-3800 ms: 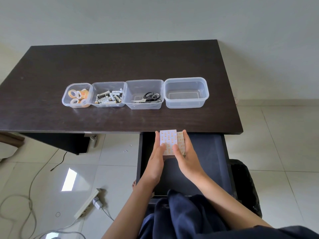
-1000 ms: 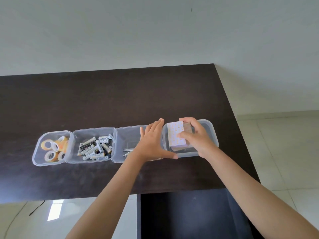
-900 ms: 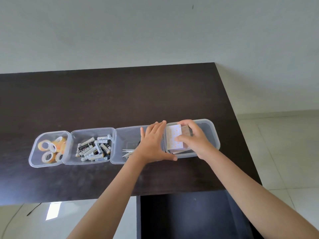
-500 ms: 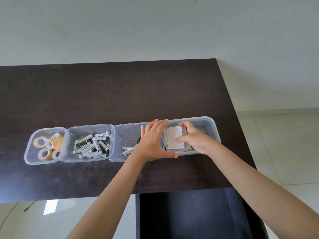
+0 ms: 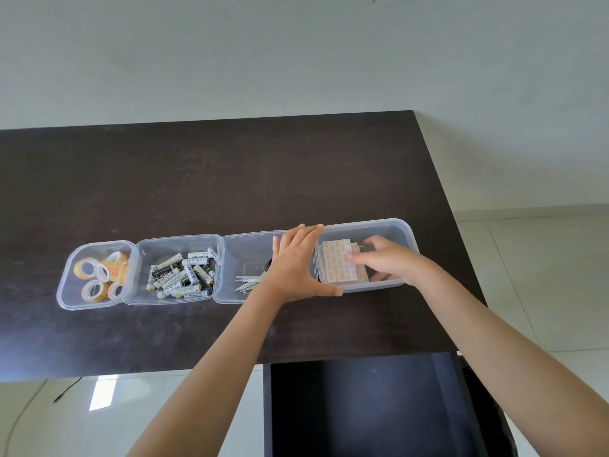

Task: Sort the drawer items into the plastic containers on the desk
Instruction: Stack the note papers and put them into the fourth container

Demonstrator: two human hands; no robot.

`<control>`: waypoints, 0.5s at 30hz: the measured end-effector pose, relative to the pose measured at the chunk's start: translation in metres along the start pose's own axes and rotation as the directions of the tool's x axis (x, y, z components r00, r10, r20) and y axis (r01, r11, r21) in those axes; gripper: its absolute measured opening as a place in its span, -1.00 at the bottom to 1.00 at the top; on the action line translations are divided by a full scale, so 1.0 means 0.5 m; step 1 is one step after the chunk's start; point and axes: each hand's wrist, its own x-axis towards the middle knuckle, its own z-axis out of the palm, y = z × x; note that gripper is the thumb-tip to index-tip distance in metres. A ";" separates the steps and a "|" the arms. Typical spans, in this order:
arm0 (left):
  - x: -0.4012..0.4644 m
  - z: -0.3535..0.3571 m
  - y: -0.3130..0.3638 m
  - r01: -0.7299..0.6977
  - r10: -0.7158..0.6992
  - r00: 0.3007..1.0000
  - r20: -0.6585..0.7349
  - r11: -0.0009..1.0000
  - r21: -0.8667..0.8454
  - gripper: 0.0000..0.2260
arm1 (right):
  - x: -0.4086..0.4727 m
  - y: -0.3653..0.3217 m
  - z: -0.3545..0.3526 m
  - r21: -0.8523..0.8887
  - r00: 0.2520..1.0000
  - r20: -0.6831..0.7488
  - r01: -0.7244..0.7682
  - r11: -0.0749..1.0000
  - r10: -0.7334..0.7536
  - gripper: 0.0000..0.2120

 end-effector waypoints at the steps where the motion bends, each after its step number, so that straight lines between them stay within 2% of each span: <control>1: 0.001 0.000 0.001 0.003 -0.003 1.000 0.003 1.000 0.001 -0.01 | -0.001 -0.003 0.005 -0.061 0.999 0.014 0.030 0.998 -0.029 -0.45; 3: 0.001 -0.001 0.002 0.009 -0.009 1.000 0.006 1.000 0.003 -0.01 | -0.007 -0.011 0.014 -0.177 0.998 0.009 0.064 0.982 -0.064 -0.44; 5: 0.000 0.000 0.002 0.008 -0.008 1.000 0.005 1.000 -0.005 -0.01 | -0.009 -0.018 0.020 -0.210 0.997 -0.007 0.075 0.975 -0.079 -0.43; 11: 0.000 0.000 0.004 0.006 -0.006 1.000 0.005 1.000 0.000 -0.01 | -0.012 -0.019 0.028 -0.177 0.994 -0.037 0.094 0.980 -0.102 -0.46; 15: 0.000 -0.002 0.006 0.011 -0.011 1.000 0.008 1.000 -0.003 -0.02 | -0.015 -0.009 0.005 -0.080 0.996 -0.009 0.092 0.993 -0.093 -0.60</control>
